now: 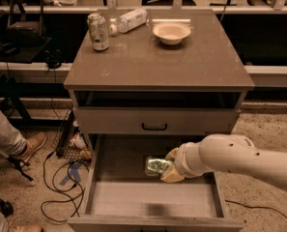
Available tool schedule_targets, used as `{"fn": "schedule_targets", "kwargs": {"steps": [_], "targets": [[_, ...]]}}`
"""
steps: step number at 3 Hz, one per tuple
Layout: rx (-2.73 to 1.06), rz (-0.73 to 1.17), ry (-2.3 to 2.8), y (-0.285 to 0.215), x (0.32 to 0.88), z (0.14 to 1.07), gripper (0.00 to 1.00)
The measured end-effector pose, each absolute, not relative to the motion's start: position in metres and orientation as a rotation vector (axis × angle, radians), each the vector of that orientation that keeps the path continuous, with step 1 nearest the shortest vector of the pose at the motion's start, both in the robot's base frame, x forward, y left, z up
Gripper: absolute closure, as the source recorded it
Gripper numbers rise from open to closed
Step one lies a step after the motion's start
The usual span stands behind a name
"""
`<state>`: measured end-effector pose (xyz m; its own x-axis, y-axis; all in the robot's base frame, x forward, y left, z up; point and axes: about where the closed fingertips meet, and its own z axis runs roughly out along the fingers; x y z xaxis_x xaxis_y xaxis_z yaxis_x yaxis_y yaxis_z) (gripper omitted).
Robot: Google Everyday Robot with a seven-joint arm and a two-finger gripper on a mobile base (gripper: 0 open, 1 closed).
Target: Pick green can from middle drawer and place on counter
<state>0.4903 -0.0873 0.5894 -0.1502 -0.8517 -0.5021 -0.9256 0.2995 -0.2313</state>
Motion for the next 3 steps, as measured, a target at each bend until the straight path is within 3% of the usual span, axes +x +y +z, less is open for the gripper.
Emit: {"fn": "schedule_targets", "kwargs": {"steps": [1,3], "targets": [[-1.557,0.213,2.022,-0.089,0.491,0.590,1.00],[-1.414,0.235,1.941,-0.170,0.534,0.702,1.00]]}}
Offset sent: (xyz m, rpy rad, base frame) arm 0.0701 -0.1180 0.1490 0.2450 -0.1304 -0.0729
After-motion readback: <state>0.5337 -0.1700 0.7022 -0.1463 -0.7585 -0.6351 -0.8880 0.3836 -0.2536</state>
